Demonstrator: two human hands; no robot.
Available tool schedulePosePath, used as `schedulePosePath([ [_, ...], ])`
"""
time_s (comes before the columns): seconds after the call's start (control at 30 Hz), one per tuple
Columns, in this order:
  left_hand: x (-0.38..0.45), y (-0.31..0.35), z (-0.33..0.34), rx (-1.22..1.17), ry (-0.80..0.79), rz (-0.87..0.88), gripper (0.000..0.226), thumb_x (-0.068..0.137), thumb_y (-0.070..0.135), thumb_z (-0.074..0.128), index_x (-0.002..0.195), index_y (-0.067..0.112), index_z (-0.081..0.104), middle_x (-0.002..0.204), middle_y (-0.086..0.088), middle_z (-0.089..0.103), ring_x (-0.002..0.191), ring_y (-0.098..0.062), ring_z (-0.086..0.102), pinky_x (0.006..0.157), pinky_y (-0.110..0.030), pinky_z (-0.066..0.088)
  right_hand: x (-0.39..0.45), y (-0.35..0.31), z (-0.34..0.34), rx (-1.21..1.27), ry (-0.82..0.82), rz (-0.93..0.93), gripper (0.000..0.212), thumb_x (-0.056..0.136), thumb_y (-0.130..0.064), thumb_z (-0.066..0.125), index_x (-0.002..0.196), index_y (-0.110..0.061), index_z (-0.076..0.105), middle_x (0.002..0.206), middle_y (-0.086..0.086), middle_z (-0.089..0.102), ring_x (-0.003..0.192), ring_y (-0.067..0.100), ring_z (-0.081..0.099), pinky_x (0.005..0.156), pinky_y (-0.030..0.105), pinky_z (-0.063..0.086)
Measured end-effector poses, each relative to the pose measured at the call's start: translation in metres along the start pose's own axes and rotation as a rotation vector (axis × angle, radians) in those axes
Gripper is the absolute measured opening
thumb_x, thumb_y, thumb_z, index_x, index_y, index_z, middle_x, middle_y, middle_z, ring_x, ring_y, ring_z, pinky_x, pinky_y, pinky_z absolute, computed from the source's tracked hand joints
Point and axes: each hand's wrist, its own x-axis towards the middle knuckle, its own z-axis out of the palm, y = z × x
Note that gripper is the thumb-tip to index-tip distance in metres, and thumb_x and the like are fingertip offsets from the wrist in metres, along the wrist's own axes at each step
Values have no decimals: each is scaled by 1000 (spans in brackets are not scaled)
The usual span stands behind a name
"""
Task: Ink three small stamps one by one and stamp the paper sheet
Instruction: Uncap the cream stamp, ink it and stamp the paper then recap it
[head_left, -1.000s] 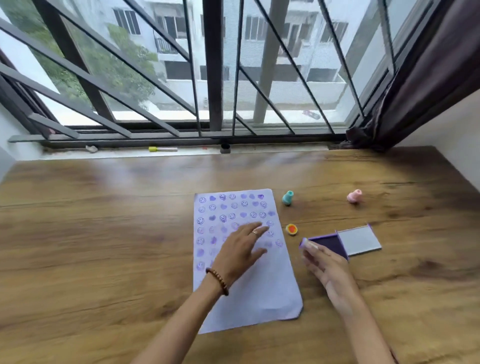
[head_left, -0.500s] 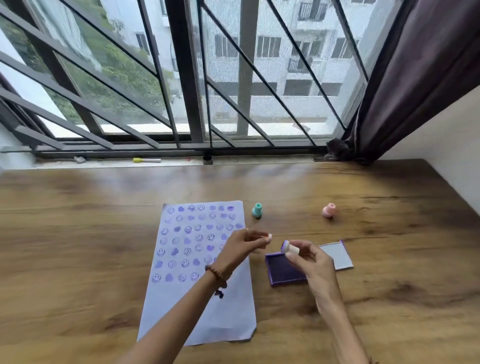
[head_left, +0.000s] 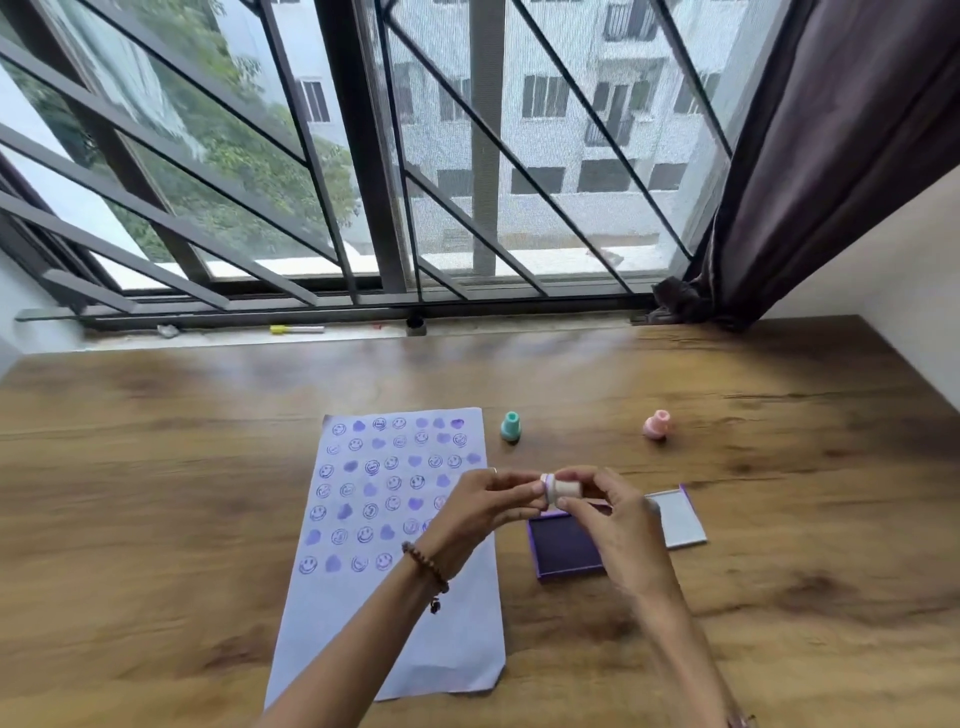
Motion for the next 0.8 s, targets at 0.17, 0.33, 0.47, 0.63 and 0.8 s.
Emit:
schedulePosePath([
  [0.17,9,1,7,-32,-2,3,11,82,8,62,89,11,70,73,0,74,71,-8,69,68,-13,55,14,5,-11,-26,-136,70,23,82,-7,64,89,-28,63,88,-14,66,85,-6,61,69,6,47],
  [0.33,22,-6,18,-148,53,113,22,80,6,64,102,4,63,89,-4,70,81,-11,67,76,-16,56,25,21,-6,478,-70,272,25,79,-9,66,100,-23,64,89,-5,74,87,9,69,67,18,55],
  [0.47,40,-6,25,1,74,189,19,80,4,66,95,9,56,84,-1,70,82,-9,66,76,-19,56,37,36,-5,468,-36,290,21,79,-2,65,97,-13,68,83,-3,75,83,8,68,70,17,55],
  [0.63,77,-6,36,378,220,238,10,80,17,67,87,20,60,92,-3,70,88,-9,65,81,-19,52,67,46,-10,94,120,260,19,74,-6,72,87,-21,69,87,3,72,83,16,65,78,26,47],
  [0.8,99,-3,55,484,238,172,22,84,15,59,105,13,60,106,-11,69,100,-19,63,90,-32,51,100,54,-8,-272,226,198,14,81,-15,67,91,-5,66,93,17,69,89,31,60,77,35,44],
])
